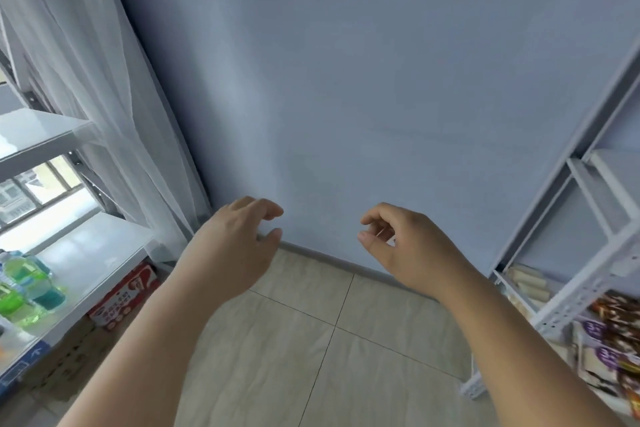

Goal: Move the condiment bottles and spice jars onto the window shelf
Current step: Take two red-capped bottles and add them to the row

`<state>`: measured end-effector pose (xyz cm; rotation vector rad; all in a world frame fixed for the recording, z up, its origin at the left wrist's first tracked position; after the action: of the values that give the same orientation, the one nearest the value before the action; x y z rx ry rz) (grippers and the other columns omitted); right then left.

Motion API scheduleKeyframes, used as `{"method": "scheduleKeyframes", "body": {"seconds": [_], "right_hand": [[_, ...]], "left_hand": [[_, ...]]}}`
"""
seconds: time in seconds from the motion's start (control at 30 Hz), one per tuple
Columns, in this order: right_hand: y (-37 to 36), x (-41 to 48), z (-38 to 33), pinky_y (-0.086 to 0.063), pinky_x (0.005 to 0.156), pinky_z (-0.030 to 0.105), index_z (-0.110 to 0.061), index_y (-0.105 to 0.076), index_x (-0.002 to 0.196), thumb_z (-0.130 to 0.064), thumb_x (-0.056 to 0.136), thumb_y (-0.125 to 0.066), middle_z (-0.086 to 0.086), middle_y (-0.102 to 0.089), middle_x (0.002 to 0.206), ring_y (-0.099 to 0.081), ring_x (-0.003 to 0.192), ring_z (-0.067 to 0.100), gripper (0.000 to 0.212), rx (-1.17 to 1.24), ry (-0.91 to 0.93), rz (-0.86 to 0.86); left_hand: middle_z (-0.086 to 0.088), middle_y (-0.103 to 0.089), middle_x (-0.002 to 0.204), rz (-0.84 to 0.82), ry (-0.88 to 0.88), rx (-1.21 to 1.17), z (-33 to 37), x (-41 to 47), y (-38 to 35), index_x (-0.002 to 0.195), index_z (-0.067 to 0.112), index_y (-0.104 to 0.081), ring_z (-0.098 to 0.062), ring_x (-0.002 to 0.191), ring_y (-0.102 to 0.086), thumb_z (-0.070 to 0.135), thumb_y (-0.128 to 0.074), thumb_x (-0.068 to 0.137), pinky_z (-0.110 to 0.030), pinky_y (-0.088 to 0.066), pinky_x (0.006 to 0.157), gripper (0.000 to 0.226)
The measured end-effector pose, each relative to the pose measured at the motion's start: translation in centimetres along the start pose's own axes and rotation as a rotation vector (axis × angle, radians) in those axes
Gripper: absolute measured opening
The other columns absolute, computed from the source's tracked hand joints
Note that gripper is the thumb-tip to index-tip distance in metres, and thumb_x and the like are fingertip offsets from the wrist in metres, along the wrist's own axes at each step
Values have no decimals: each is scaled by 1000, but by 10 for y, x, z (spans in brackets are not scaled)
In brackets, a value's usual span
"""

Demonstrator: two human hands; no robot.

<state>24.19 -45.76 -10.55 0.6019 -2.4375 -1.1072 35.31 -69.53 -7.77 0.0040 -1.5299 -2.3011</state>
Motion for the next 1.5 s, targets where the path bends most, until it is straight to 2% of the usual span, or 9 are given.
{"method": "scheduleKeyframes", "body": {"seconds": [0.1, 0.23, 0.37, 0.43, 0.6, 0.7, 0.9, 1.13, 1.5], "right_hand": [[9, -16, 5, -55, 83, 31, -35, -59, 118, -51, 96, -57, -19, -62, 104, -61, 96, 3, 27, -166, -24, -52], [30, -34, 13, -47, 79, 30, -34, -53, 127, -55, 97, -53, -16, -58, 117, -55, 97, 8, 37, -355, -35, -94], [57, -53, 33, -49, 92, 35, -34, -48, 137, -60, 96, -50, -12, -55, 132, -53, 120, 13, 48, -447, -61, -136], [74, -65, 48, -48, 95, 37, -34, -47, 138, -60, 95, -50, -11, -54, 133, -51, 124, 14, 50, -447, -65, -122], [119, -95, 96, -47, 95, 35, -34, -47, 138, -61, 96, -49, -11, -54, 134, -50, 125, 15, 50, -449, -50, -87], [152, -116, 128, -46, 94, 34, -33, -45, 141, -60, 96, -49, -11, -51, 139, -49, 127, 15, 52, -476, -54, -129], [198, -145, 178, -45, 103, 38, -30, -40, 146, -60, 97, -48, -8, -47, 147, -45, 135, 18, 58, -507, -69, -174], [222, -164, 207, -46, 102, 37, -32, -42, 145, -61, 96, -49, -10, -47, 146, -47, 132, 14, 57, -476, -119, -132], [233, -191, 229, -48, 101, 38, -32, -43, 145, -62, 96, -50, -10, -49, 146, -49, 131, 15, 58, -490, -177, -110]], "left_hand": [[12, -51, 143, -77, -87, 177, 19, -6, -9, 140, 36, -50, -18, 133, -48, 44, -50, 101, -39, -43, 108, 40], [11, -38, 153, -187, -150, 258, 49, -13, -28, 151, 36, -35, -19, 142, -37, 51, -47, 100, -39, -33, 114, 55], [10, -30, 158, -245, -214, 310, 83, -18, -48, 155, 36, -27, -20, 147, -30, 55, -49, 97, -41, -30, 117, 64], [9, -28, 160, -258, -231, 331, 103, -21, -58, 155, 36, -26, -20, 149, -28, 56, -49, 97, -42, -29, 117, 66], [10, -27, 161, -240, -239, 331, 170, -25, -88, 155, 37, -27, -19, 149, -27, 58, -49, 96, -42, -28, 119, 67], [10, -27, 161, -231, -247, 309, 218, -32, -107, 155, 36, -27, -18, 149, -28, 57, -49, 96, -41, -28, 120, 66], [10, -31, 159, -232, -297, 267, 291, -47, -152, 154, 35, -30, -17, 147, -31, 56, -49, 96, -40, -29, 120, 65], [14, -38, 153, -193, -405, 242, 332, -41, -176, 151, 34, -37, -14, 142, -39, 54, -49, 98, -35, -33, 117, 57], [14, -40, 153, -200, -496, 196, 368, -46, -199, 150, 34, -38, -15, 140, -41, 55, -49, 98, -36, -35, 115, 57]]}}
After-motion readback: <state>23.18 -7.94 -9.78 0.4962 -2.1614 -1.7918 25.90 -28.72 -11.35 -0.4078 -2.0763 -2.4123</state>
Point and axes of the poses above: each hand's wrist, its own x-axis towards the middle knuckle, its own y-axis out of the back of the hand, z = x × y, the point moved 1 cm from there along x, towards the middle knuckle
